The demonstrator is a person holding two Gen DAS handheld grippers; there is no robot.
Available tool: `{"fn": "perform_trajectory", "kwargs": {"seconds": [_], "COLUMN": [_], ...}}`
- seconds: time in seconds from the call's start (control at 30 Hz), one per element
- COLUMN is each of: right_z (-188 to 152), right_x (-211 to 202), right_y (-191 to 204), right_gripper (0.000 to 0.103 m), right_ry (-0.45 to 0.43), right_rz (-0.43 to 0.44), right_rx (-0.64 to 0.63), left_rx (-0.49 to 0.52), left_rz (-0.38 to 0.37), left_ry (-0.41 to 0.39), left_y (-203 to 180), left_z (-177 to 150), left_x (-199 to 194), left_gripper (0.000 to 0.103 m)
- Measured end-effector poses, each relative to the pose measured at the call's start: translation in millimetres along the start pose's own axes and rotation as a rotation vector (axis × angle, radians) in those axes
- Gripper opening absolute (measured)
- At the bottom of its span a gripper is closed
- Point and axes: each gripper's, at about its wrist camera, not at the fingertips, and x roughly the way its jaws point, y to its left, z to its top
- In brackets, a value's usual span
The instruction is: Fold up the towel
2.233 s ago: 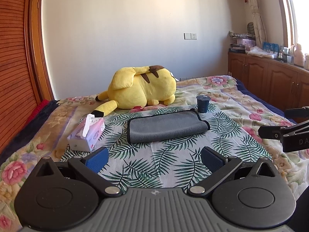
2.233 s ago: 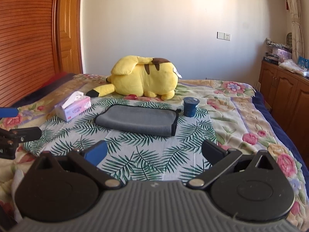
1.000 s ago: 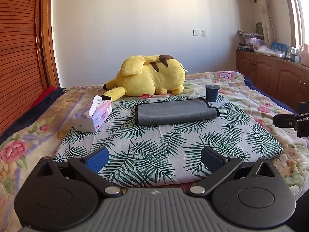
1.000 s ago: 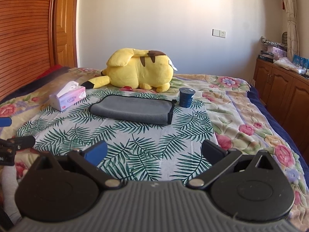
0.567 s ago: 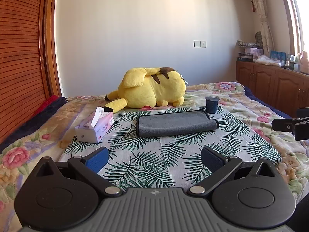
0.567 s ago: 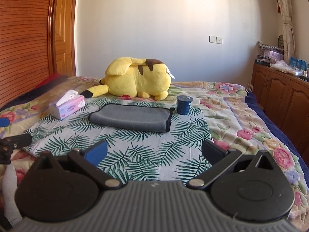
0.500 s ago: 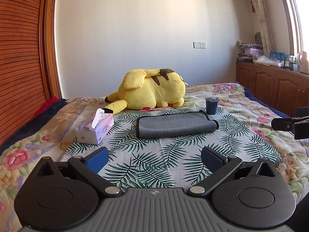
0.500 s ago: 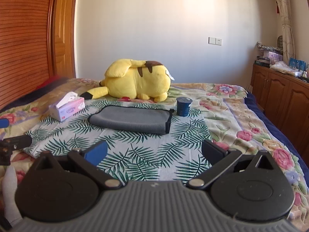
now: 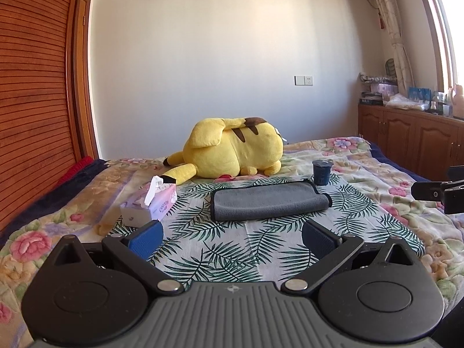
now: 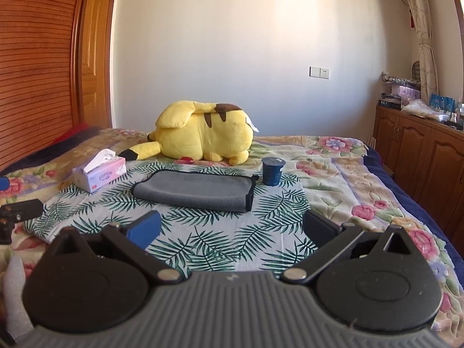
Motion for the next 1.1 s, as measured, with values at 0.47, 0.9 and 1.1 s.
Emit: {"fn": "perform_trajectory", "kwargs": {"seconds": [0.47, 0.9, 1.1], "right_z": [2.2, 1.4, 1.4], "right_x": [-10.1, -8.5, -8.3], "right_y": [-2.3, -2.8, -3.1], "right_gripper": [0.103, 0.103, 0.103], "right_ry": [-0.086, -0.087, -0.087], "right_rz": [-0.035, -0.043, -0.043], "right_rx": [0.004, 0.015, 0.015], "left_rx": [-0.007, -0.002, -0.001], "left_rz": [-0.003, -0.002, -0.002], "left_ry": [-0.059, -0.056, -0.055], "left_y": [1.5, 0.7, 1.3], "left_z": [2.9, 1.3, 0.1], "left_x": [-10.2, -9.8, -9.5], "left_gripper": [0.087, 0.087, 0.087]}}
